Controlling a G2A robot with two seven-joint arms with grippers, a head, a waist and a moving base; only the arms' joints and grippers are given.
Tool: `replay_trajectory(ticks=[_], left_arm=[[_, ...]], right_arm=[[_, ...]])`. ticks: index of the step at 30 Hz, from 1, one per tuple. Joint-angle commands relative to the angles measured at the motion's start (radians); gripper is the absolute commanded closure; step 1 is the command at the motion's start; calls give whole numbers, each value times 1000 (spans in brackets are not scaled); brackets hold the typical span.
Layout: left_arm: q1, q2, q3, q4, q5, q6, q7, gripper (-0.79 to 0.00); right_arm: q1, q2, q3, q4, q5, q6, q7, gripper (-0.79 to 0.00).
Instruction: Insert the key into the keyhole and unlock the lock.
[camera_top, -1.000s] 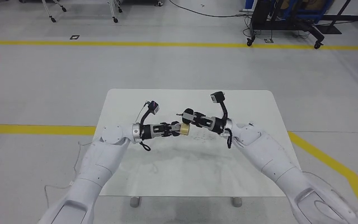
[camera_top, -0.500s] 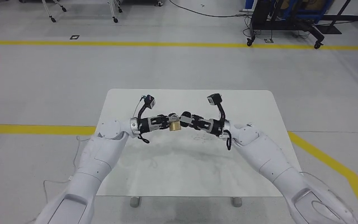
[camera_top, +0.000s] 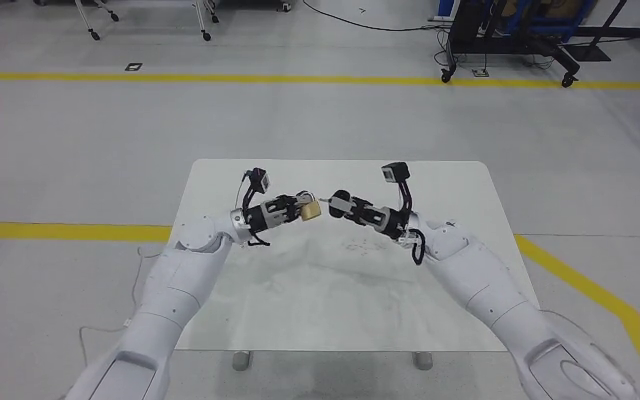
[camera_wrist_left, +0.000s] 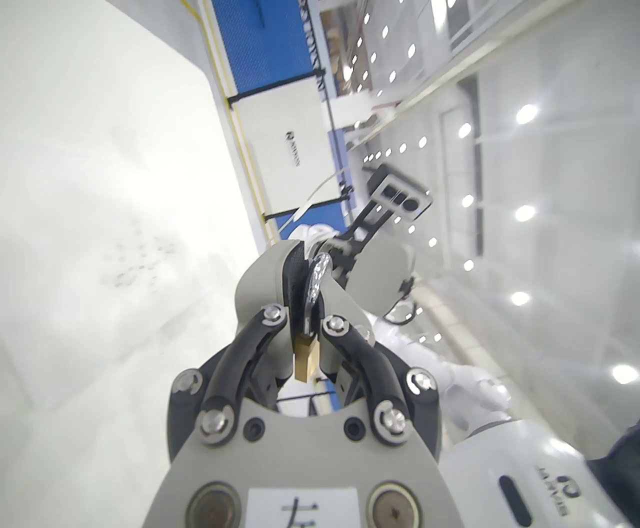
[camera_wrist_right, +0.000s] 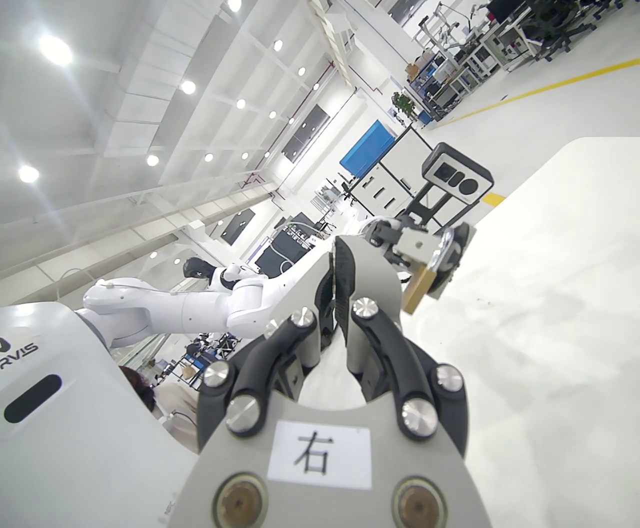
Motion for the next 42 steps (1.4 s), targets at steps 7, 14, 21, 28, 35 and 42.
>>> replay_trajectory(ticks=[7, 14, 21, 28, 35, 42], left_arm=[[-49, -27, 36, 32, -78, 268, 82, 0], [-49, -27, 36, 32, -78, 268, 82, 0], [4, -26, 34, -30, -43, 206, 170, 0], [49, -22, 5, -98, -40, 141, 227, 0], [59, -23, -3, -128, -39, 158, 259, 0], [92, -16, -24, -183, -3, 166, 301, 0]], right_arm=[[-230, 60, 146, -306, -41, 324, -134, 0], [-230, 60, 146, -306, -41, 324, -134, 0], [-236, 54, 133, -329, -120, 411, -224, 0], [-289, 34, 105, -419, -187, 565, -424, 0], [-324, 18, 93, -464, -276, 639, -568, 0], [-331, 4, 79, -486, -346, 676, -611, 0]])
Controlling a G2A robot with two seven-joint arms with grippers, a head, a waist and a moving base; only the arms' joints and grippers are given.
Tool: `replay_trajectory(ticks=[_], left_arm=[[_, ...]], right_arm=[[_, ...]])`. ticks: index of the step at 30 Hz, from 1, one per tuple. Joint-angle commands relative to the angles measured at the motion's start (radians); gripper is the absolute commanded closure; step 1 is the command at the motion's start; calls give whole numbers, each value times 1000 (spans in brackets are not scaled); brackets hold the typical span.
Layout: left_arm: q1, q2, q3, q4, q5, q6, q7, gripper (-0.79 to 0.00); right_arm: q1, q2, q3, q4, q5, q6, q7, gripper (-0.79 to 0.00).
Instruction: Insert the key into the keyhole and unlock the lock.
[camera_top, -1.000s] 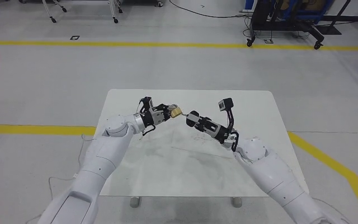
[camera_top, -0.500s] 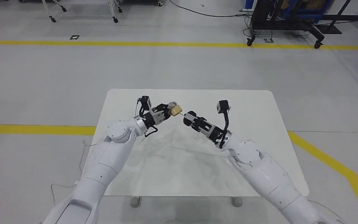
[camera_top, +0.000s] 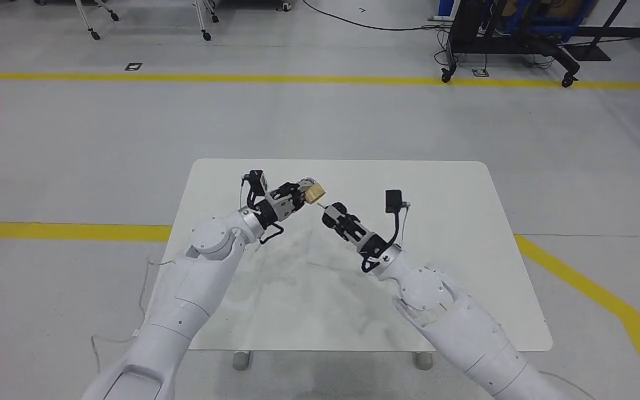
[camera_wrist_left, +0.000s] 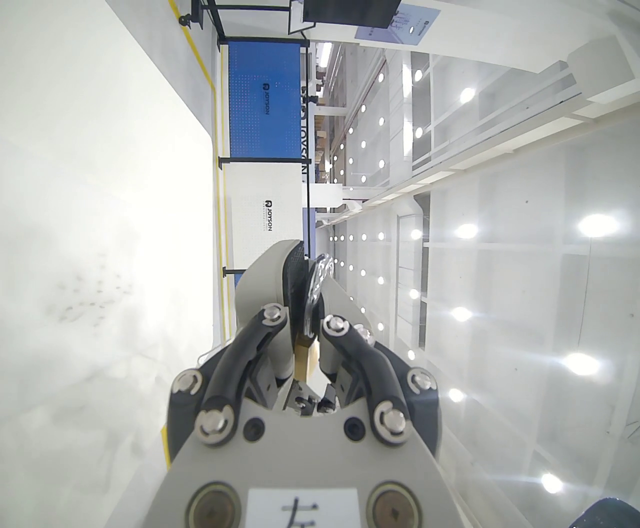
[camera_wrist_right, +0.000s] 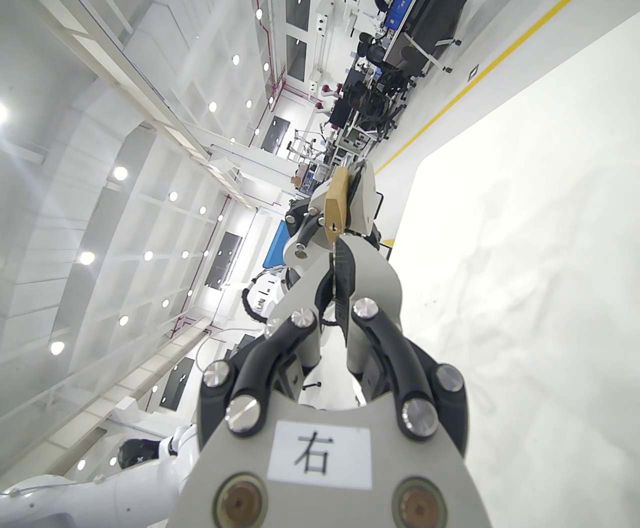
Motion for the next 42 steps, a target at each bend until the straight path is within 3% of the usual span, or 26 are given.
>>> replay_trajectory(ticks=[1, 13, 29, 42], left_arm=[[14, 3, -7, -19, 10, 2, 5, 0], [53, 13, -32, -83, 55, 18, 22, 0], [74, 12, -27, -124, 102, 33, 71, 0], [77, 9, -24, -136, 107, 47, 77, 0]], right_arm=[[1, -3, 0, -2, -25, 7, -13, 0], [-9, -27, -1, -17, -87, 74, -85, 0], [-20, -52, 12, -15, -94, 66, -68, 0], [-37, -75, 13, -15, -166, 73, -150, 0]])
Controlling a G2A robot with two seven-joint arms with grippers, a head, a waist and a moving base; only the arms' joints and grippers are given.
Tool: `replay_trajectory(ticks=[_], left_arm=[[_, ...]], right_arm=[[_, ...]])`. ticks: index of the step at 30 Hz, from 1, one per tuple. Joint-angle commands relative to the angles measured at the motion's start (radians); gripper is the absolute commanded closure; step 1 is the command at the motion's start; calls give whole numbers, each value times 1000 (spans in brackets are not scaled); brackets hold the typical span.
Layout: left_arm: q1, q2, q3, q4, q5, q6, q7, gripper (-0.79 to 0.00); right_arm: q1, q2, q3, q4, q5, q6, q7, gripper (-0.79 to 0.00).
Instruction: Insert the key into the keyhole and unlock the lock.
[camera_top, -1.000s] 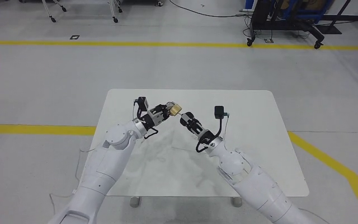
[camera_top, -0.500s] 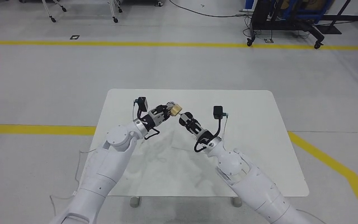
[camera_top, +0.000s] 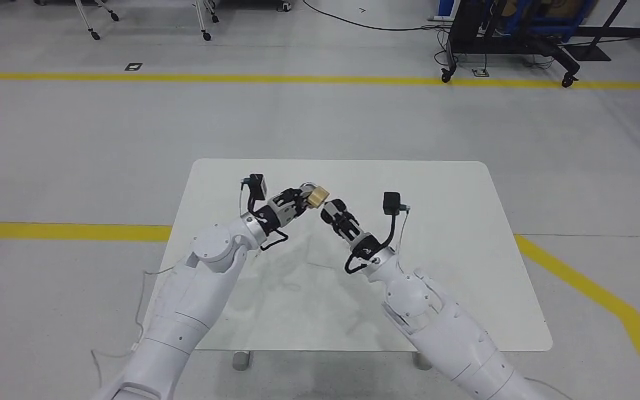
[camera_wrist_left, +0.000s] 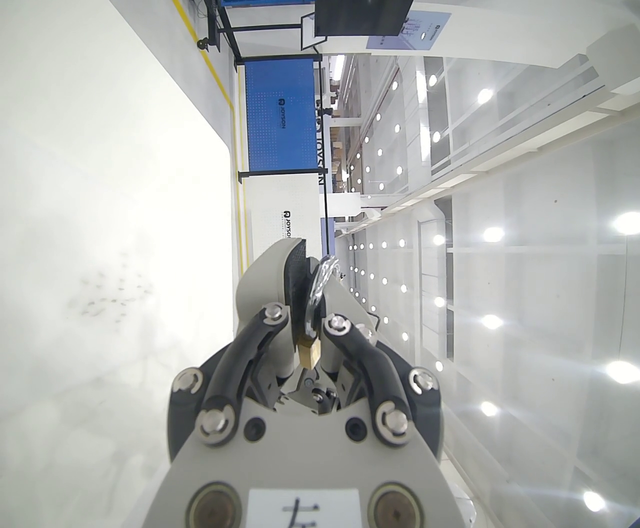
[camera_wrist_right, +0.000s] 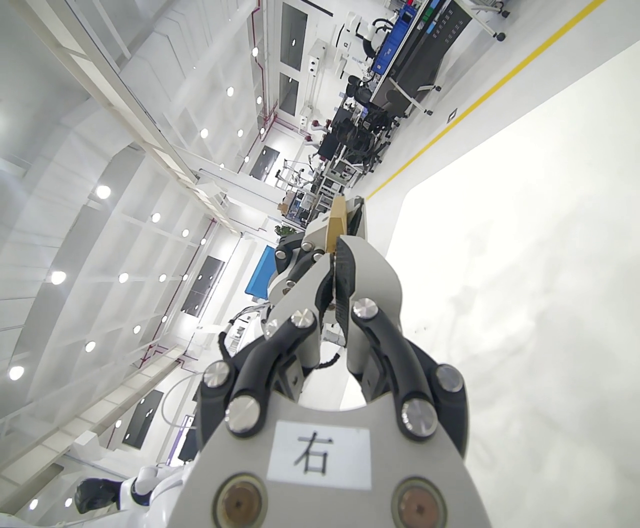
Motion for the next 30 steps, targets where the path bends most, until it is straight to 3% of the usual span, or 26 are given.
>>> replay_trajectory(ticks=[1, 9, 10, 13, 25, 30], left_arm=[[-1, -1, 1, 1, 1, 1, -1, 0], [-8, -2, 0, 14, 3, 6, -10, 0], [-9, -2, -1, 16, 5, 7, -10, 0], [-13, -2, 0, 21, 4, 11, -11, 0], [-26, -7, 4, 40, 3, 16, -11, 0], [-31, -9, 3, 54, 0, 15, -7, 0]], right_arm=[[0, -4, -4, -2, -19, 10, -8, 0], [5, -18, 1, 10, -3, 18, 15, 0], [5, -19, 3, 11, 0, 17, 20, -18], [3, -21, 12, 11, 9, 12, 31, -179], [-13, -30, 46, 8, 19, 7, 66, -175], [-16, -33, 59, 15, 37, 10, 91, -296]])
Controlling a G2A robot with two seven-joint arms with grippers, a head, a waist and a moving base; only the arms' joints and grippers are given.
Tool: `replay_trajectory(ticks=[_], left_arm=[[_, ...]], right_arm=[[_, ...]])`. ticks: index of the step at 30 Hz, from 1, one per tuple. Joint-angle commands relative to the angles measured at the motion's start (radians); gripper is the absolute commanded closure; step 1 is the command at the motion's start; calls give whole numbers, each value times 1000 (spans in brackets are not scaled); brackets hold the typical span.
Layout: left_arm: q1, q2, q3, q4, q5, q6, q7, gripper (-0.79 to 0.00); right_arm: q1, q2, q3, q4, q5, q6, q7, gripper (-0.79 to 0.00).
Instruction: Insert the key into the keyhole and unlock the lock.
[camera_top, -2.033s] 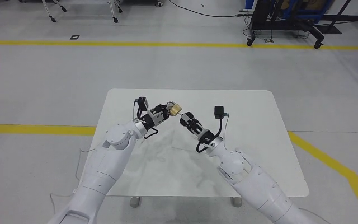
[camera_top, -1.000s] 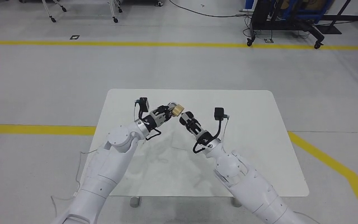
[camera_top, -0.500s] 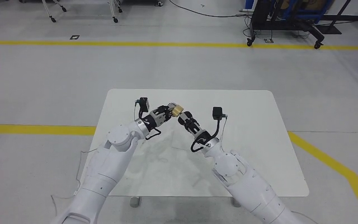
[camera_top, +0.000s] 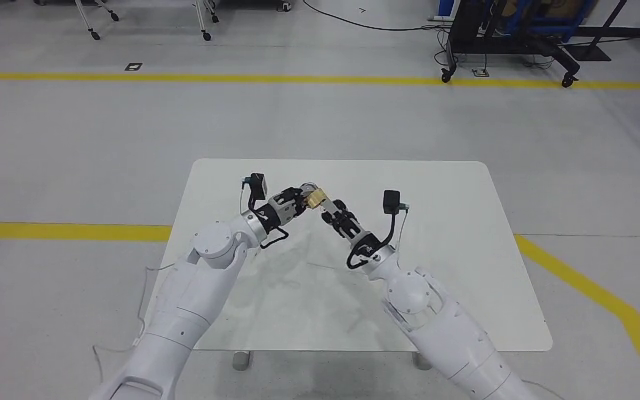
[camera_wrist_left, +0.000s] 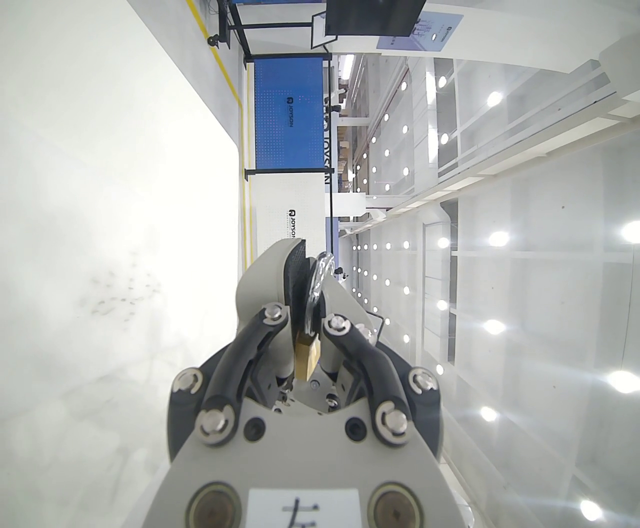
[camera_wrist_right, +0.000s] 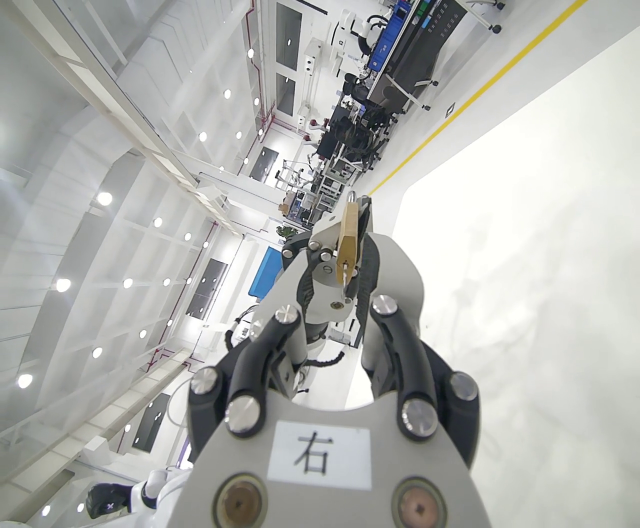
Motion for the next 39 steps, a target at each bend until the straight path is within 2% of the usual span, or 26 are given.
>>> replay_trajectory(ticks=[1, 2, 3, 4, 5, 12, 25, 26, 27, 32, 38, 39], left_arm=[[-3, 0, -3, 8, -3, 0, 3, 0], [-4, 0, -5, 11, -3, -1, 3, 0], [-5, 0, -6, 13, -2, -3, 4, 0], [-6, -1, -6, 14, -2, -4, 3, 0], [-7, -1, -7, 15, -3, -4, 3, 0], [-12, -4, 0, 14, 3, -4, 5, 0], [-11, -7, 3, 16, 7, -3, 2, 0], [-11, -7, 2, 17, 5, -4, 2, 0], [-10, -8, 0, 19, 0, -4, 2, 0], [-11, -10, -6, 42, -34, -7, -14, 0], [-20, -24, -13, 115, -177, -31, -79, 0], [-22, -27, -12, 129, -202, -35, -90, 0]], right_arm=[[-2, -1, 7, 2, 9, 0, 14, -308], [-3, -1, 12, 3, 13, 0, 20, -296], [-5, -1, 15, 3, 16, -1, 28, -203], [-7, -1, 19, 4, 20, 0, 36, -55], [-9, -1, 22, 4, 23, 2, 44, 0], [-1, -7, 27, 24, 43, 25, 90, 0], [11, -21, 38, 38, 59, 16, 91, 0], [10, -22, 40, 37, 67, 15, 98, -311], [10, -22, 42, 37, 73, 17, 105, -785], [10, -22, 42, 37, 73, 17, 105, -785], [10, -22, 42, 37, 73, 17, 105, -785], [3, -23, 46, 24, 111, 0, 110, -785]])
